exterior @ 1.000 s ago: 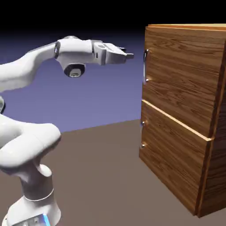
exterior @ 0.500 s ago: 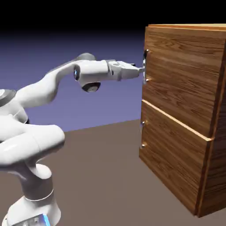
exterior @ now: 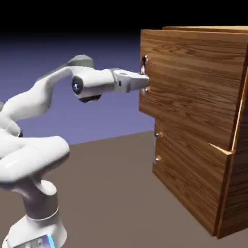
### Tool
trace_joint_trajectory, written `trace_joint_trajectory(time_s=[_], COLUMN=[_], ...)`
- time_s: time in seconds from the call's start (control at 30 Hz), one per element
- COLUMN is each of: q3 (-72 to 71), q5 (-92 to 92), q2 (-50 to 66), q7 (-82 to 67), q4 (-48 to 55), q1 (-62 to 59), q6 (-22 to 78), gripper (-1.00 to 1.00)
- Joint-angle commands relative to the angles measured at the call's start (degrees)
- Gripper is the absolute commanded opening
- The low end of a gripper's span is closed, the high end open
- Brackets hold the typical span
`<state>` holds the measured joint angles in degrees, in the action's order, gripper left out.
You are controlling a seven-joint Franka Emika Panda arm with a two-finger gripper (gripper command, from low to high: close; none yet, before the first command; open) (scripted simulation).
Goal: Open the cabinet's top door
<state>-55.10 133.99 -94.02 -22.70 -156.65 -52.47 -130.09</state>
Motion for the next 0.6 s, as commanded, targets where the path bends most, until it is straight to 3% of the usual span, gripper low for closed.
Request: trace_joint_trajectory(time_s=[0.0,0.23,0.57], q3=[1.8,16.3,37.1], q5=[-1.0,-10.6,-27.5], q2=[-0.2,-1.6,0.4], q7=[-1.0,-6.8,-13.0], q4=[-2.1,-12.5,-17.6], q1=[1.5,7.4,6.9], q6=[2.1,15.3,29.5], gripper=[-1.00,-1.00,-1.00])
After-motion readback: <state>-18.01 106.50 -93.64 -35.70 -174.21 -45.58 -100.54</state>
